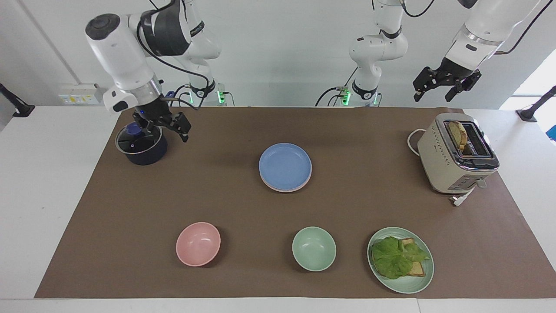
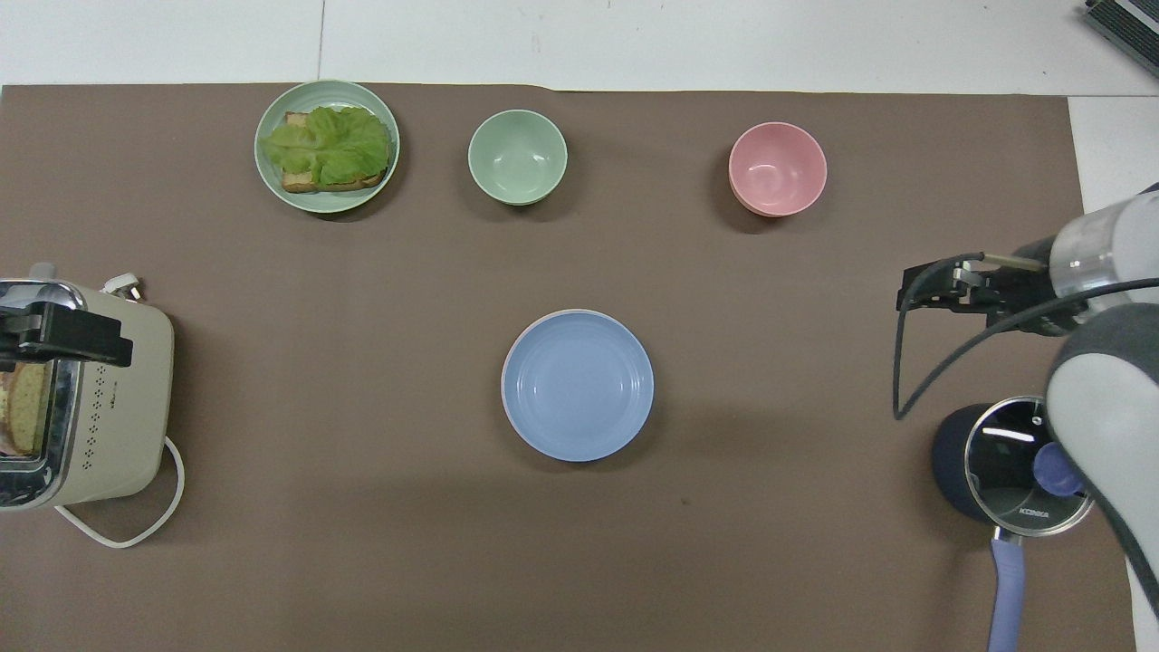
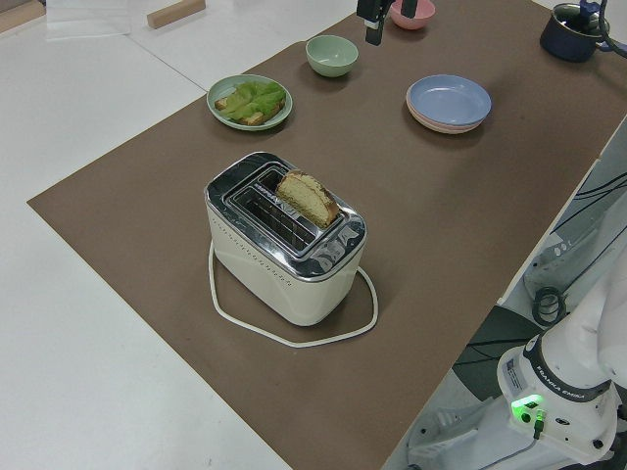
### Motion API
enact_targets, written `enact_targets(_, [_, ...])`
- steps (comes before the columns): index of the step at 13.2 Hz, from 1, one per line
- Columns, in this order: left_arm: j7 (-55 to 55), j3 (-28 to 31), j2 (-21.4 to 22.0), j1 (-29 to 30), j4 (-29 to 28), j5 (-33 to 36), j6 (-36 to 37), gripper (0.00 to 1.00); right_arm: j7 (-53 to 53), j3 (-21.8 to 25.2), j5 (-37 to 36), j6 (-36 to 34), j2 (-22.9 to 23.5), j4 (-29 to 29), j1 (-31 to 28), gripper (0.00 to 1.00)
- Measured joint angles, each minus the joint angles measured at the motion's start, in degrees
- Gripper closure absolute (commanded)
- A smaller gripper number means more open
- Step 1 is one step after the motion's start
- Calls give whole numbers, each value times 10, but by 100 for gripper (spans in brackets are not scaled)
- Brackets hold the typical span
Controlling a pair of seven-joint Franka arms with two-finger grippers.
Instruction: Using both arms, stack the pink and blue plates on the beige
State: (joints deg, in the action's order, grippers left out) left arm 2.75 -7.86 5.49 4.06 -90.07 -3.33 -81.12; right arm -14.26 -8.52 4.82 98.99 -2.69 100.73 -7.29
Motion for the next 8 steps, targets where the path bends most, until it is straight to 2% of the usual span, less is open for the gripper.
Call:
enact_targets(6, [0,0,0,0,0,0,0,0,0,0,-47,-101,-7,-90,2,0])
enact_targets(8, [0,0,0,0,0,0,0,0,0,-3,-47,-104,0,-100,2,0])
